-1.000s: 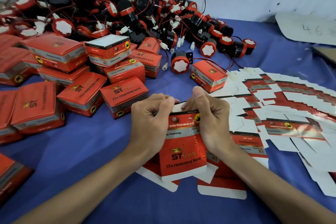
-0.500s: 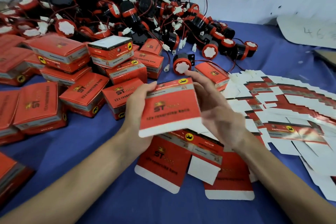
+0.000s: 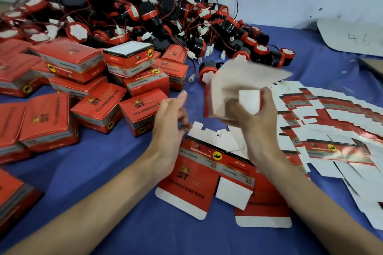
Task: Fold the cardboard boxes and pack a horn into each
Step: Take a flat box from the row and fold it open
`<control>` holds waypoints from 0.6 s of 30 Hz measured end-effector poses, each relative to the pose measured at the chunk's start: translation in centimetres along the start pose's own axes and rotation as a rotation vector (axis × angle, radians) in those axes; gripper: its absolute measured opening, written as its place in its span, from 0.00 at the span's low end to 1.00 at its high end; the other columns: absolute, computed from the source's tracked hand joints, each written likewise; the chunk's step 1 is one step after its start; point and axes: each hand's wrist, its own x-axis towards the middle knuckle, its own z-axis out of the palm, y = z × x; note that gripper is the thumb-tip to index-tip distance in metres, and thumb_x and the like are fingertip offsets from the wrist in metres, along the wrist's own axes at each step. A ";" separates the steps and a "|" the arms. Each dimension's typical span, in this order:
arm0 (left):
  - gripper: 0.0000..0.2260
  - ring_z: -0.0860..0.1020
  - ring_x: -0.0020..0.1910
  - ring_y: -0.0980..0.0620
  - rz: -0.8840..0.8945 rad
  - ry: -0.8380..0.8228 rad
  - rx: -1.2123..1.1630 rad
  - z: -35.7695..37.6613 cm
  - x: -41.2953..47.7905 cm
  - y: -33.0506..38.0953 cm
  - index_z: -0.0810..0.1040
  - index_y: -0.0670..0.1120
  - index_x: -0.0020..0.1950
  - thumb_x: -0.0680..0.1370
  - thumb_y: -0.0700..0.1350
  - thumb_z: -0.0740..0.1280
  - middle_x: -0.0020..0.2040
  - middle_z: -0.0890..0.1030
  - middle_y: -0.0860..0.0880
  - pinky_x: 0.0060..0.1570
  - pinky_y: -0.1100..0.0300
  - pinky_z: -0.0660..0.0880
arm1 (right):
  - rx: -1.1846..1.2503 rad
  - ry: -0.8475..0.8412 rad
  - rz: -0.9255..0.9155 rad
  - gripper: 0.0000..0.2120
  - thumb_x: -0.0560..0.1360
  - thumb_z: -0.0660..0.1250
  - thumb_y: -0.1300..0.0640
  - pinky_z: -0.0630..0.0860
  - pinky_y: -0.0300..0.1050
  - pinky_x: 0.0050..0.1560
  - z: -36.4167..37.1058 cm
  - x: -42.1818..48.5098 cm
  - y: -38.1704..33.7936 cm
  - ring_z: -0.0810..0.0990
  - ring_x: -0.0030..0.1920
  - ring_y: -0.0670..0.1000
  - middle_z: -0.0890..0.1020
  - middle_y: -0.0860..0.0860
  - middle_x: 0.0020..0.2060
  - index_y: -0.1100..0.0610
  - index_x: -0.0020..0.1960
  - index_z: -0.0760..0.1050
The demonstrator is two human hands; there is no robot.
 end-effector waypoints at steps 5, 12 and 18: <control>0.19 0.63 0.26 0.57 0.114 -0.061 0.213 -1.1 0.5 -0.1 0.58 0.47 0.35 0.76 0.28 0.61 0.28 0.64 0.55 0.33 0.64 0.67 | 0.159 -0.012 0.215 0.15 0.72 0.68 0.65 0.79 0.43 0.36 -0.8 1.0 0.7 0.85 0.41 0.50 0.85 0.50 0.43 0.57 0.57 0.74; 0.13 0.74 0.35 0.54 0.385 0.023 0.547 -1.4 -0.1 -0.4 0.70 0.46 0.35 0.71 0.30 0.68 0.32 0.75 0.51 0.38 0.62 0.73 | -0.295 -0.046 0.044 0.11 0.71 0.65 0.49 0.80 0.47 0.37 -0.1 -0.1 1.7 0.81 0.39 0.46 0.82 0.52 0.39 0.50 0.52 0.72; 0.27 0.75 0.61 0.62 0.277 -0.267 0.401 -1.1 -1.2 -0.4 0.66 0.62 0.63 0.66 0.49 0.67 0.63 0.72 0.63 0.57 0.55 0.76 | -0.496 -0.078 -0.134 0.10 0.78 0.61 0.47 0.73 0.48 0.29 0.2 -0.9 0.9 0.79 0.33 0.51 0.79 0.53 0.34 0.49 0.50 0.61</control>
